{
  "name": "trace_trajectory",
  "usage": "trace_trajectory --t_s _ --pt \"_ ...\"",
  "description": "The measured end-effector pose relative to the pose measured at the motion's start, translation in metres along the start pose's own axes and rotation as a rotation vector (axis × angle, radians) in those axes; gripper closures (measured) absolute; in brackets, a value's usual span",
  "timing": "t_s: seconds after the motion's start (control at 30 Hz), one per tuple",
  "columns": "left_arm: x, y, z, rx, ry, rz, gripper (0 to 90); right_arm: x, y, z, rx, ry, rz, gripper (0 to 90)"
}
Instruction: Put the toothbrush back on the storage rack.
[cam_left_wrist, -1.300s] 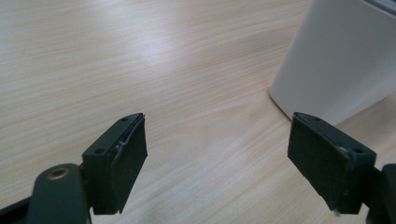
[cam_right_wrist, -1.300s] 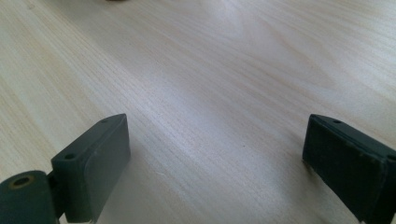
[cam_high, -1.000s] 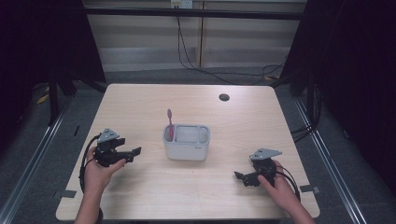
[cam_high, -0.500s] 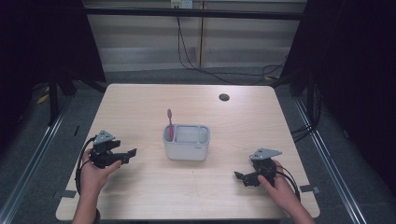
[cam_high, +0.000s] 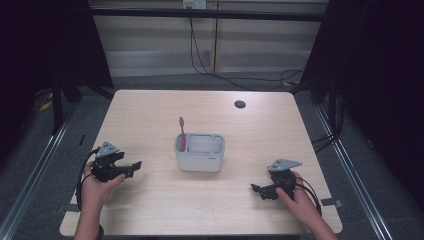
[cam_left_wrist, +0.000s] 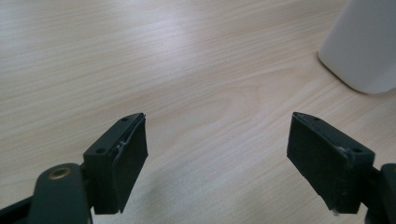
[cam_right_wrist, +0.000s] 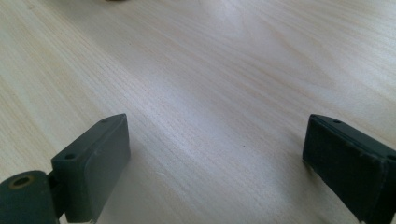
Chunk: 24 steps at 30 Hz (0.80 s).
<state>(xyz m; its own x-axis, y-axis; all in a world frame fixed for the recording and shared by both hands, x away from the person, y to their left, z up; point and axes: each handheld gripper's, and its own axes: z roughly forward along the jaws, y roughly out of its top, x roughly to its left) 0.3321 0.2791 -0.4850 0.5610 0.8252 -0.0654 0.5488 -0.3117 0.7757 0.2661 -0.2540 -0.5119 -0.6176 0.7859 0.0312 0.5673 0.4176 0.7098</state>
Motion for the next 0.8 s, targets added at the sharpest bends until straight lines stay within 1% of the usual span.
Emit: trace_trajectory --t_s 0.1,0.17,0.2,0.3,0.33,0.4,0.47,0.63,0.73,0.8 --pt "0.001 -0.003 0.001 0.004 0.006 -0.003 20.1 0.000 0.000 0.000 0.000 0.000 0.000 7.0" --pt "0.002 -0.004 0.001 0.016 0.012 0.014 20.0 0.000 0.000 0.000 0.000 0.000 0.000 7.0" --pt "0.002 -0.005 0.002 0.014 0.017 0.015 20.0 0.000 0.000 0.000 0.000 0.000 0.000 7.0" --pt "0.003 -0.007 0.003 0.016 0.015 0.025 20.0 0.000 0.000 0.000 0.000 0.000 0.000 7.0" --pt "0.004 -0.008 0.003 0.024 0.019 0.034 20.0 0.000 0.000 0.000 0.000 0.000 0.000 7.0" --pt "0.004 -0.009 0.004 0.022 0.023 0.030 20.0 0.000 0.000 0.000 0.002 0.000 0.002 7.0" --pt "0.005 -0.010 0.004 0.028 0.024 0.040 20.0 0.000 0.000 0.000 0.000 0.000 0.000 7.0" --pt "0.005 -0.011 0.004 0.022 0.027 0.042 20.0 0.000 0.000 0.000 0.000 0.000 0.000 7.0" --pt "0.006 -0.013 0.005 0.032 0.031 0.050 19.9 0.000 0.000 0.000 0.000 0.000 0.000 7.0" --pt "0.007 -0.014 0.005 0.035 0.027 0.048 19.9 0.000 0.000 0.000 0.000 0.000 0.000 7.0"
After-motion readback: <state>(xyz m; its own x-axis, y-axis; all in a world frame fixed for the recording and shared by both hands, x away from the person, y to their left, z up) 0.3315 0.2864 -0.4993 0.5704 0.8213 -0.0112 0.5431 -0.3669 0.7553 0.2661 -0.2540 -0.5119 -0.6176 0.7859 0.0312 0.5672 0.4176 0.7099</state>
